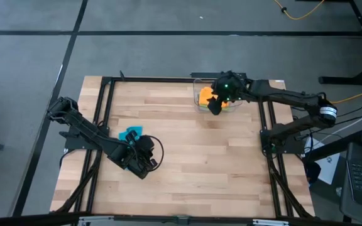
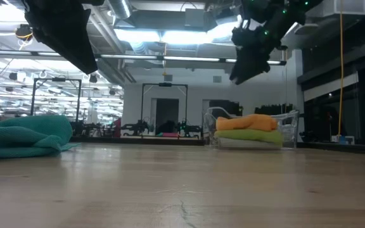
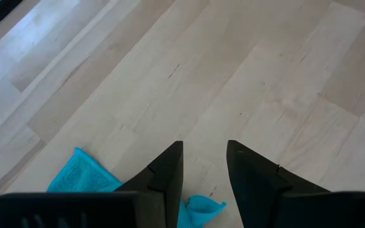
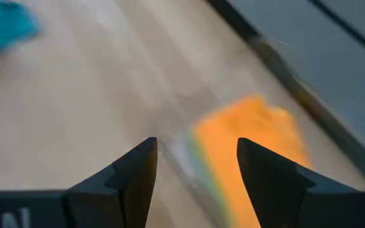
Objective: Fold microfiber towels
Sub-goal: Fold the blue microfiber
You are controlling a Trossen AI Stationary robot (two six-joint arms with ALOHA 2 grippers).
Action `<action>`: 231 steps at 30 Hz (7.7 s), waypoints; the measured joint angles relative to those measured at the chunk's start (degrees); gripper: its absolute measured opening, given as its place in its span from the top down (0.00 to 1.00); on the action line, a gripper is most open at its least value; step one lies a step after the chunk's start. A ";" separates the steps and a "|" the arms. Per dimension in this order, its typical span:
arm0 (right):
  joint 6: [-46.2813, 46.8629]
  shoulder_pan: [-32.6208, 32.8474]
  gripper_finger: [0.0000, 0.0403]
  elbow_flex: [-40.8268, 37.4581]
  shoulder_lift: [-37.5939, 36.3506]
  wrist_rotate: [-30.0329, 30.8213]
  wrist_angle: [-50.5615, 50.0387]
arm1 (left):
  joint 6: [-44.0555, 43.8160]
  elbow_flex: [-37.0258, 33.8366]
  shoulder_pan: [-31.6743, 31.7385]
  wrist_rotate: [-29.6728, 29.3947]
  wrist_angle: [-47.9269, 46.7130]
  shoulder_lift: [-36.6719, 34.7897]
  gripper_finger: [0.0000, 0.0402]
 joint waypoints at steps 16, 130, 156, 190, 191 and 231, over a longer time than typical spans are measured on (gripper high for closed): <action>6.63 1.67 0.45 -0.09 -1.08 12.84 -22.15 | 0.04 0.02 -0.02 -1.10 -0.02 -0.01 0.72; 19.56 35.94 0.45 -0.09 21.53 3.34 14.37 | -24.04 0.20 -10.24 28.17 -5.53 19.61 0.72; 7.58 37.04 0.45 -0.07 21.49 -4.49 17.61 | -2.12 20.61 -10.64 -0.41 -15.90 15.30 1.00; 1.50 43.83 0.45 -0.04 35.04 7.92 40.25 | 4.53 23.54 -7.23 -5.60 -10.97 15.24 1.00; 1.56 43.85 0.45 -0.04 35.06 8.87 40.94 | 4.55 23.54 -7.23 -5.60 -10.91 15.24 1.00; 1.85 43.83 0.81 -0.04 35.69 9.89 44.72 | 4.55 23.54 -7.23 -7.12 -7.82 15.28 1.00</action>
